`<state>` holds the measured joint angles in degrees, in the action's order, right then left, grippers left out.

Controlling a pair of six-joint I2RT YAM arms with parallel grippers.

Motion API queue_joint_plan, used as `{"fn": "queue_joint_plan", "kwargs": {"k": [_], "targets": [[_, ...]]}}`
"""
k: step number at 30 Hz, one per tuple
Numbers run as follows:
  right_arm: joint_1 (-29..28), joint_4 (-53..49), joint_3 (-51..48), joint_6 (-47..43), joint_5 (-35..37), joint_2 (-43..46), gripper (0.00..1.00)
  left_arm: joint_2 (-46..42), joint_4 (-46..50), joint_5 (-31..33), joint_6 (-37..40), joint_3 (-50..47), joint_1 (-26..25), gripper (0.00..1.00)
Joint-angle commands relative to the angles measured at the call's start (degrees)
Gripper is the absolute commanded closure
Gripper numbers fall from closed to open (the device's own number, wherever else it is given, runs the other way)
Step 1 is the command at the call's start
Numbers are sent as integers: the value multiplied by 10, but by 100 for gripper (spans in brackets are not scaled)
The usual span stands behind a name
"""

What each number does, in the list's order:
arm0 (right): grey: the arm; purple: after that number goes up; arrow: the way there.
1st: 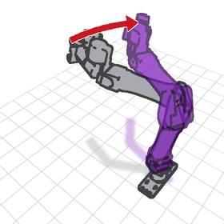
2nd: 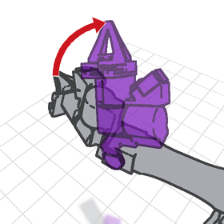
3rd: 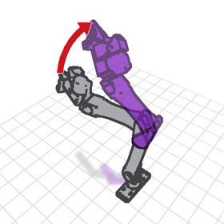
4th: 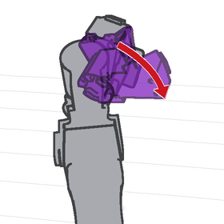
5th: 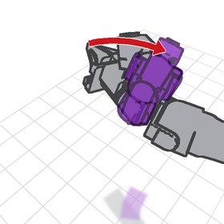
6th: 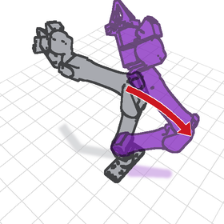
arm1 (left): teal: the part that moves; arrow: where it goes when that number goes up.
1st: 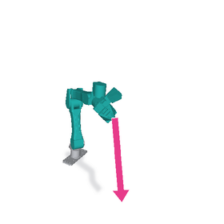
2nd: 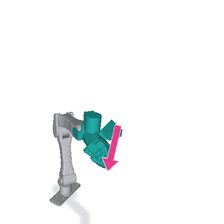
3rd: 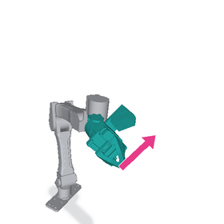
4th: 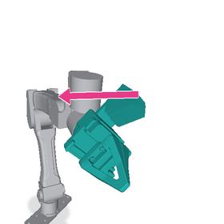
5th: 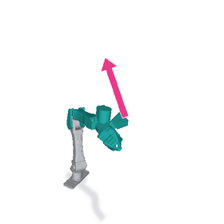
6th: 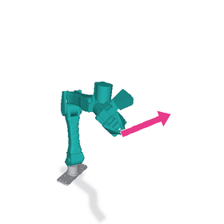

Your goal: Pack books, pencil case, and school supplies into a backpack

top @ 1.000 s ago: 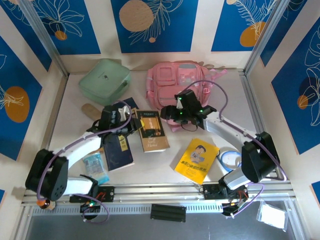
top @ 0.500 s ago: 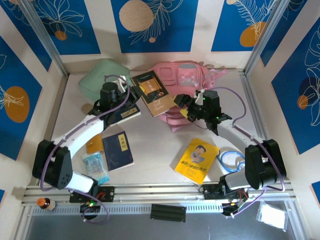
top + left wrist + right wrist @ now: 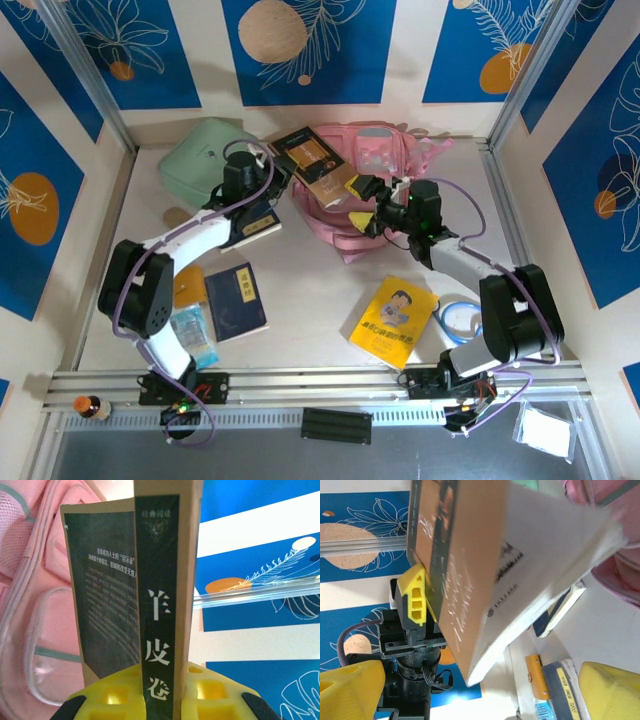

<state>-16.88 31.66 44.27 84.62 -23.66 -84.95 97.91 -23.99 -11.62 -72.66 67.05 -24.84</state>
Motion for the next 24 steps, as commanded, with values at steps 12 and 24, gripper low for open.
{"fn": "queue_joint_plan", "kwargs": {"k": [12, 24], "targets": [[-32, 137, 96, 121, 13, -126, 4, -6, -113, 45, -76, 19, -28, 100], [27, 165, 78, 131, 24, -110, 34, 1, -131, 11, -91, -2, -21, 100]]}}
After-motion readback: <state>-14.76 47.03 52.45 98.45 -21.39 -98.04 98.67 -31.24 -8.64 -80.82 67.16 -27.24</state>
